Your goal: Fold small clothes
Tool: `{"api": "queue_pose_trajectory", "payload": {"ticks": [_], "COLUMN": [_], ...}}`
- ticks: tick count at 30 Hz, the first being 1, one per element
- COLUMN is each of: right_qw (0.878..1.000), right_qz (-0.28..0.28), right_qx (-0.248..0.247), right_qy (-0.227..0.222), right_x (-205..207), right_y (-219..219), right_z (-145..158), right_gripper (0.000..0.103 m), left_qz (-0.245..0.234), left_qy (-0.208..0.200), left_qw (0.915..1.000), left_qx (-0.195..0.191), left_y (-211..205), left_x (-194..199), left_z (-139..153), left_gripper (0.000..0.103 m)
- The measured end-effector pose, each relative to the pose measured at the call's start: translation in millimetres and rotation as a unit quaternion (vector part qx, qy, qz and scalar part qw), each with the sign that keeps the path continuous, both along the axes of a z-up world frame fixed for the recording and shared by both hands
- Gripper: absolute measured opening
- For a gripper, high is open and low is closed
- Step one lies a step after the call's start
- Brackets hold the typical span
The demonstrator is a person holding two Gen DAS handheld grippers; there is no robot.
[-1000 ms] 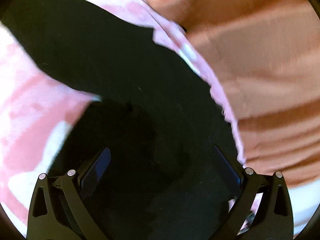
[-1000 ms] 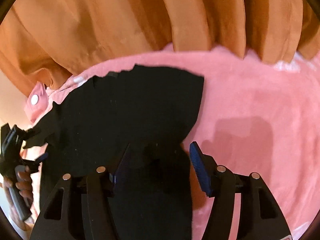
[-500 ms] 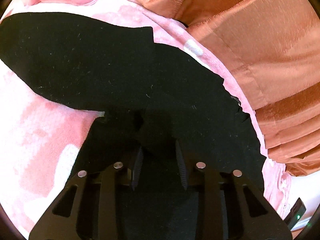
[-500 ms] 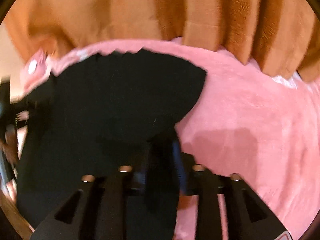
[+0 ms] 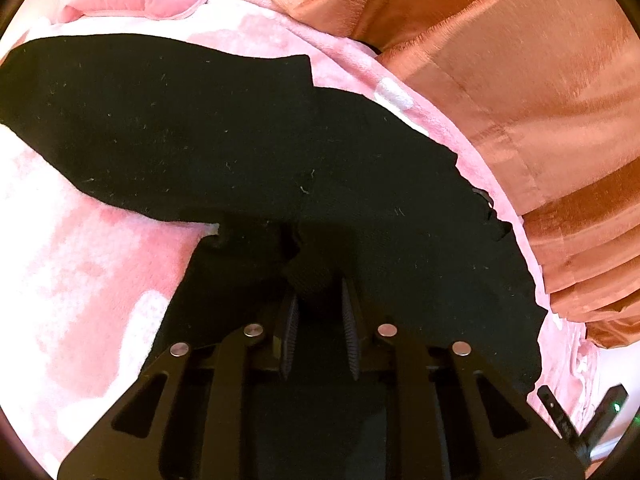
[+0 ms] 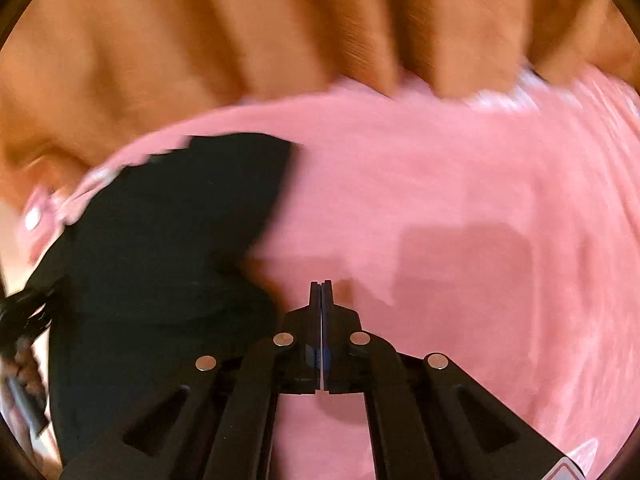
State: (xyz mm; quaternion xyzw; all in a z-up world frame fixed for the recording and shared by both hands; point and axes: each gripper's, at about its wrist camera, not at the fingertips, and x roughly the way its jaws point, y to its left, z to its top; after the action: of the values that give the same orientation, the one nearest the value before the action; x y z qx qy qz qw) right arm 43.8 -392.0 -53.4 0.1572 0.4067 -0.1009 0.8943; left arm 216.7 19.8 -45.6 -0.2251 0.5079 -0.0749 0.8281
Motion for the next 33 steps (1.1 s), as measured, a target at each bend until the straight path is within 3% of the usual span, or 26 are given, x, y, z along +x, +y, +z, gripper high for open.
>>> {"api": "queue_pose_trajectory", "payload": {"ticks": [3,7,9,10,12,14,15,16,17,18,21,23,25,26,27,29,30,33], "right_qw": [0.995,0.981,0.985,0.988,0.996,0.998,0.999,0.999,0.999,0.999,1.0,1.0,1.0,1.0,1.0,0.999,0.999,0.999], "right_qz": [0.075,0.095,0.08,0.072,0.049,0.006,-0.011,-0.032,-0.04,-0.041,-0.019,-0.003,-0.002,0.0,0.001,0.003,0.004,0.001], "right_qx": [-0.065,-0.167,-0.15,-0.135,-0.075,-0.027,-0.028,-0.029,-0.02,-0.006,-0.017,-0.021,-0.017,-0.016,-0.018,-0.037,-0.043,-0.04], "right_qy": [0.019,0.032,0.017,0.01,-0.019,-0.048,-0.044,-0.017,0.004,-0.008,-0.013,0.009,0.02,0.023,0.016,-0.003,-0.011,-0.016], "right_x": [8,30,34,38,38,32,30,31,37,35,38,43,43,41,35,24,18,22], "right_y": [45,73,65,60,41,18,8,-7,-15,-19,-12,-12,-16,-16,-15,-11,-6,-4], "right_z": [-3,-24,-22,-20,-8,4,3,-11,-23,-29,-20,-28,-23,-16,-8,8,12,14], "right_gripper": [0.045,0.045,0.041,0.011,0.008,0.006,0.004,0.003,0.003,0.003,0.004,0.005,0.014,0.016,0.021,0.024,0.027,0.032], "left_qz": [0.005,0.003,-0.002,-0.004,-0.01,-0.022,-0.022,-0.018,-0.014,-0.014,-0.017,-0.018,-0.007,-0.007,-0.017,-0.049,-0.062,-0.083], "left_qy": [0.004,0.0,-0.004,-0.008,-0.018,-0.025,-0.027,-0.032,-0.026,-0.024,-0.026,-0.023,-0.018,-0.016,-0.016,-0.024,-0.025,-0.014], "left_qw": [0.9999,1.0,1.0,1.0,0.9998,0.9991,0.9988,0.9989,0.9993,0.9994,0.9992,0.9991,0.9998,0.9992,0.9981,0.9962,0.9956,0.9951], "left_qx": [-0.013,-0.004,0.003,0.004,-0.003,0.025,0.035,0.029,0.022,0.019,0.026,0.029,0.003,-0.035,-0.056,-0.068,-0.064,-0.052], "left_y": [2,0,-1,0,0,-4,-4,-2,0,0,-2,-2,0,0,-2,-15,-23,-42], "left_x": [1,0,-1,-1,-2,0,1,1,2,3,4,4,2,0,-1,-2,-2,-1], "left_z": [-1,0,1,3,5,1,-2,-3,-2,0,0,2,6,10,13,19,19,4], "left_gripper": [0.02,0.02,0.02,0.019,0.012,0.009,0.002,0.002,0.002,0.002,0.002,0.002,0.002,0.002,0.005,0.024,0.042,0.041]}}
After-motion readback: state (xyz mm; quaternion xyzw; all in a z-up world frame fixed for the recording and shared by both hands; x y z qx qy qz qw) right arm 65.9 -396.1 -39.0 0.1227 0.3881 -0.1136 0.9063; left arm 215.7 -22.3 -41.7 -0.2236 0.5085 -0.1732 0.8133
